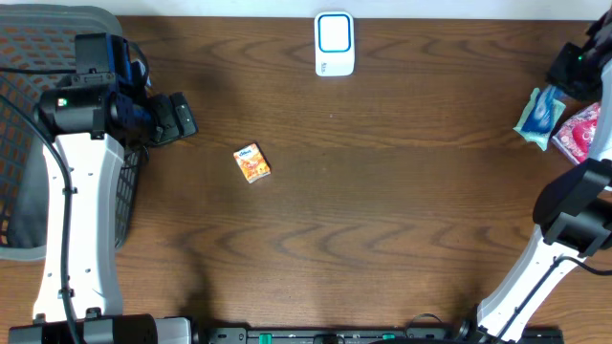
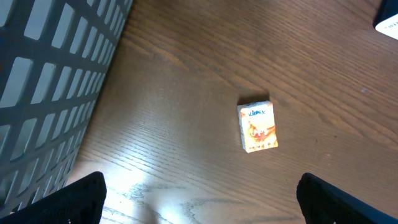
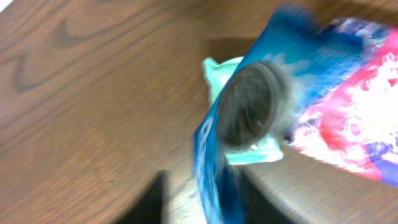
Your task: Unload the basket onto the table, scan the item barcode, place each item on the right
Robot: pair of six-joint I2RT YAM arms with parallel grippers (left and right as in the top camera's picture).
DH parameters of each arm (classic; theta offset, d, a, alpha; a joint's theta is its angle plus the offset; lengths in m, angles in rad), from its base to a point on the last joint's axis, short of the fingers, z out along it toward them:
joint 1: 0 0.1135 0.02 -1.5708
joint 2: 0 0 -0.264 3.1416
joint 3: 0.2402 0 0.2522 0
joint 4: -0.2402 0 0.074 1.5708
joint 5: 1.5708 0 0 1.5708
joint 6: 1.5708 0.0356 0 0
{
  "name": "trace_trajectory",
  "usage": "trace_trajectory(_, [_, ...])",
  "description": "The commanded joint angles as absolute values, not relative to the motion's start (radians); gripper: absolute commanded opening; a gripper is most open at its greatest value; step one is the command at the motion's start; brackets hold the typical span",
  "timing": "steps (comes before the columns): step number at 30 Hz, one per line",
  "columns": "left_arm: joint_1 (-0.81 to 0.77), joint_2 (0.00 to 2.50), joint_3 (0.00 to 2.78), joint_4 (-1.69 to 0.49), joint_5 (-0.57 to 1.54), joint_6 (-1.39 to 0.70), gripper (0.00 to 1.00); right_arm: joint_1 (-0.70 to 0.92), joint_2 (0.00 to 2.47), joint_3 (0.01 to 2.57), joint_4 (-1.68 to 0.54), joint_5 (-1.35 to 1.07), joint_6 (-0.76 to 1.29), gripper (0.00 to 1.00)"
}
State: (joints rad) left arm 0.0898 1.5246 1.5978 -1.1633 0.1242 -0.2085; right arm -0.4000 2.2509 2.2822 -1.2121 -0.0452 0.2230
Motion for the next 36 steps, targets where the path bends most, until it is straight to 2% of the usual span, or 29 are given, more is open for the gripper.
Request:
trace_trajectory(1, [0.093,1.524,1.599,-1.166,0.115,-0.203,0.98,-0.405,2.279,2.294,-1.228,-0.036,0.208,0.64])
trace_trajectory(3, [0.093,1.524,1.599,-1.166,0.115,-0.203,0.98,-0.397,2.294,2.294,-1.247,-0.048,0.212,0.70])
trace_trajectory(5, [0.093,1.524,1.599,-1.166,0.115,-0.203,0.98,-0.381,2.304,2.294,-1.265,-0.098,0.211,0.72])
trace_trajectory(8, [0.093,1.524,1.599,-1.166,0.115,-0.203,0.98,-0.311,2.307,2.294,-1.298,-0.396,0.120,0.71])
trace_trajectory(12, [0.093,1.524,1.599,-1.166,0.115,-0.203,0.98,-0.226,2.307,2.294,-1.317,-0.580,0.095,0.71])
trace_trajectory(18, [0.093,1.524,1.599,-1.166,0.115,-0.203,0.98,-0.017,2.310,2.294,-1.324,-0.611,0.096,0.73])
trace_trajectory(21, [0.093,1.524,1.599,-1.166,0.115,-0.203,0.98,0.113,2.320,2.293,-1.323,-0.611,0.096,0.70])
trace_trajectory(22, [0.093,1.524,1.599,-1.166,0.115,-0.203,0.98,0.156,2.328,2.293,-1.319,-0.611,0.096,0.74])
trace_trajectory(23, [0.093,1.524,1.599,-1.166,0.115,-0.203,0.98,0.196,2.334,2.293,-1.316,-0.611,0.096,0.88])
trace_trajectory(25, [0.093,1.524,1.599,-1.166,0.115,-0.203,0.98,0.270,2.353,2.293,-1.308,-0.611,0.096,0.90])
trace_trajectory(29, [0.093,1.524,1.599,-1.166,0.115,-0.203,0.98,0.419,2.413,2.293,-1.253,-0.611,0.149,0.83])
trace_trajectory(32, [0.093,1.524,1.599,-1.166,0.115,-0.203,0.98,0.486,2.455,2.293,-1.212,-0.612,0.209,0.70])
trace_trajectory(36, [0.093,1.524,1.599,-1.166,0.115,-0.203,0.98,0.574,2.503,2.293,-1.173,-0.607,0.233,0.58])
